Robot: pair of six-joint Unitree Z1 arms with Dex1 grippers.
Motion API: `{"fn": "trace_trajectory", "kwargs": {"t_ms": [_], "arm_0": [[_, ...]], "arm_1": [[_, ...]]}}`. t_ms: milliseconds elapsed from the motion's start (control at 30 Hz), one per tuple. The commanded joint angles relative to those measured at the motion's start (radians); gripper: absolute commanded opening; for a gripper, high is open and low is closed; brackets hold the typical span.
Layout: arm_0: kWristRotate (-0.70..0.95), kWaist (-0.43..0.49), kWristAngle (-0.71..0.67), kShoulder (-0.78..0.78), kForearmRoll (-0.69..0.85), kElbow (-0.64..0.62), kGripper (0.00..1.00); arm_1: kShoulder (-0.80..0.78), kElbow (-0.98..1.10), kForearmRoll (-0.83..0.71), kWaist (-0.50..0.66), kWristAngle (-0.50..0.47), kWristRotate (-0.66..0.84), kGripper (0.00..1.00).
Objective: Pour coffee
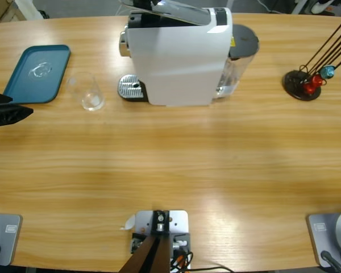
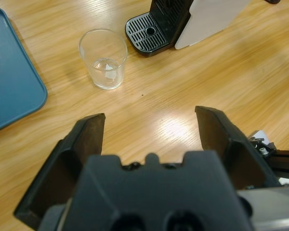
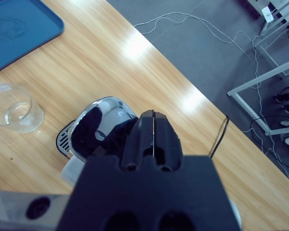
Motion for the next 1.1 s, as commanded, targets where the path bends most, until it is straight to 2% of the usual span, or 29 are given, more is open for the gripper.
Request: {"fn": "trace_trajectory", "kwargs": {"t_ms": [33,633,967,1100], "arm_0": [[-0.008,0.004,-0.010,0.017,-0.008,0.039,0.807],[-0.008,0.004,-0.011,0.020,-0.007,0.039,0.807],[-0.009,0.004,-0.011,0.012,-0.006,0.039,0.807],[-0.009,0.004,-0.011,0.010,-0.006,0.040,0.807]], "arm_1": [[0.149,0.062,0.001,0.040,0.050,0.028,0.000],[0.106,0.246,-0.097,0.065,0.063,0.096,0.000],[0.109,0.283,-0.115,0.083,0.075,0.127,0.000],[0.080,0.285,-0.115,0.083,0.052,0.132,0.000]]}}
